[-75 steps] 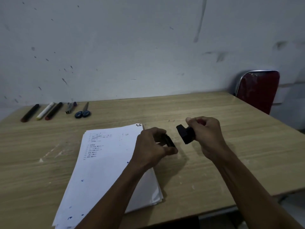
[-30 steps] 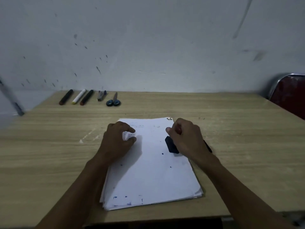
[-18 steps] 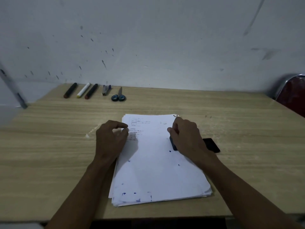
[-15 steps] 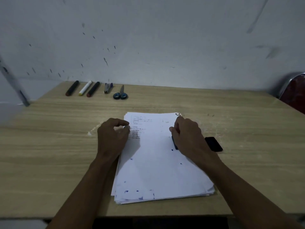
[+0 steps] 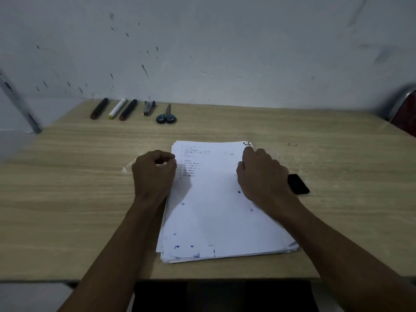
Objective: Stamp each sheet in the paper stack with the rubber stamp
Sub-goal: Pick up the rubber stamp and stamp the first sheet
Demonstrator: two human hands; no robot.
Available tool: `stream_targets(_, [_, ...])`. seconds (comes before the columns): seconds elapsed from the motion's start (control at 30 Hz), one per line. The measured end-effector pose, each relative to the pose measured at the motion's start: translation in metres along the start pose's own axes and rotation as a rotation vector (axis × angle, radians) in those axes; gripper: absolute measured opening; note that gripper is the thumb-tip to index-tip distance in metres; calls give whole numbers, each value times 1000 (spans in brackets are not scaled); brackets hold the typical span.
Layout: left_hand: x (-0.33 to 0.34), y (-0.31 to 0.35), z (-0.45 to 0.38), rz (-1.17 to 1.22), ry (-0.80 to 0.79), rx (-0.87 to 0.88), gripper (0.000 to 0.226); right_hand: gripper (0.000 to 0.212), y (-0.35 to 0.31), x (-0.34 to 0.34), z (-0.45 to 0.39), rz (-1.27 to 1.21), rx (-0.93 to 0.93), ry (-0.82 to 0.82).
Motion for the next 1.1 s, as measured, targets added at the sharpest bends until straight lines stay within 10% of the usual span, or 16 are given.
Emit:
stream_targets(0.8, [0, -6, 4, -6, -65, -19, 14, 17, 10, 0, -5, -183, 10, -149])
stream_targets(1.1, [6, -5, 3, -74, -116, 64, 12, 34, 75, -28, -24, -869, 259, -14])
Point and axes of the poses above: each hand's wrist, its own z-axis away from the middle knuckle, its own x-axis out of the palm, y = z × x, the point moved 7 cm from there along -z, towards the middle knuckle, and after that the axes turned 11 degrees about x, right-handed, at the moved point
